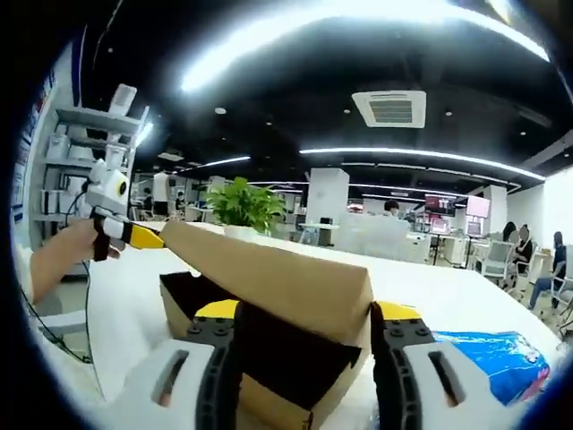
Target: Operate the shoe box by opening the lid, removing the specified soft item, and placing it in the target area until the item is outside and the box remains undamaged.
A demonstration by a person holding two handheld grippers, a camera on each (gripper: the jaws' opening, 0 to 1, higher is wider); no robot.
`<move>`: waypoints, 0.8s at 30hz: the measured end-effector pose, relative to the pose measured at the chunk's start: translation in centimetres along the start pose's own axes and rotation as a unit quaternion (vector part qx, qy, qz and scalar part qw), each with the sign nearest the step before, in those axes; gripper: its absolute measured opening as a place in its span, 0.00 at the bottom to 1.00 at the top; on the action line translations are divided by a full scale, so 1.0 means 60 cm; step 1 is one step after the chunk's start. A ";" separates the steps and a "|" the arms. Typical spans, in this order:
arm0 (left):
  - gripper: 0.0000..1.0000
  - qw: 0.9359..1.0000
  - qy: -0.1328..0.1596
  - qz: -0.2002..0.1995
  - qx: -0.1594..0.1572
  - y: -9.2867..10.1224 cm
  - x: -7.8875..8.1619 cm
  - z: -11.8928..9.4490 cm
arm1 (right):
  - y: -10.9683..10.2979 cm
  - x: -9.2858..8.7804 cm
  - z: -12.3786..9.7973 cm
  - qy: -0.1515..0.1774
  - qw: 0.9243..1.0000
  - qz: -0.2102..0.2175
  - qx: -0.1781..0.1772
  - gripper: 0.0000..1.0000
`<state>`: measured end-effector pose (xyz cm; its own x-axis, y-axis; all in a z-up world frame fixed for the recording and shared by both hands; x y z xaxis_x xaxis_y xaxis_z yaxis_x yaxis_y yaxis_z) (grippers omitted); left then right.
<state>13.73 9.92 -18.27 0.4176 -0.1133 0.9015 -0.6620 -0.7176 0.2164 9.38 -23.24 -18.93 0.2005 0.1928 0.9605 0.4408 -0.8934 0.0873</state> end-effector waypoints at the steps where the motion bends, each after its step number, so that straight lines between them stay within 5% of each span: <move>1: 0.56 1.000 0.001 -0.002 -0.001 -0.001 -0.001 -0.001 | 0.000 0.000 -0.001 -0.003 1.000 0.000 0.003 0.63; 7: 0.60 1.000 -0.005 0.003 -0.019 -0.004 -0.009 -0.002 | -0.015 -0.006 0.008 -0.027 0.998 -0.045 0.030 0.80; 11: 0.66 1.000 0.009 0.002 -0.023 -0.010 -0.012 -0.005 | -0.024 -0.008 0.005 -0.006 0.997 -0.009 0.082 0.87; 17: 0.71 0.999 0.016 -0.002 -0.033 -0.014 -0.019 -0.006 | -0.019 -0.006 -0.002 0.014 0.994 0.040 0.104 0.87; 24: 0.65 1.000 0.002 0.007 -0.018 -0.019 -0.035 0.003 | -0.015 -0.021 0.006 0.008 0.995 0.071 0.076 0.74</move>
<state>13.72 10.82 -20.46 0.4059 -0.1206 0.9059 -0.6902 -0.6902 0.2174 9.01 -22.54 -20.34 0.2571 0.0611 0.9644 0.5355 -0.8397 -0.0895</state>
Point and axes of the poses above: the point that each gripper's makers call its tool centre point, and the gripper's own axes: z roughly forward along the fingers, y roughly to its right, x roughly out of its top, the point moved 10 cm from there along -z, roughly backward along the fingers, and after that the axes turned 14 degrees about -y, right-handed, at the moved point
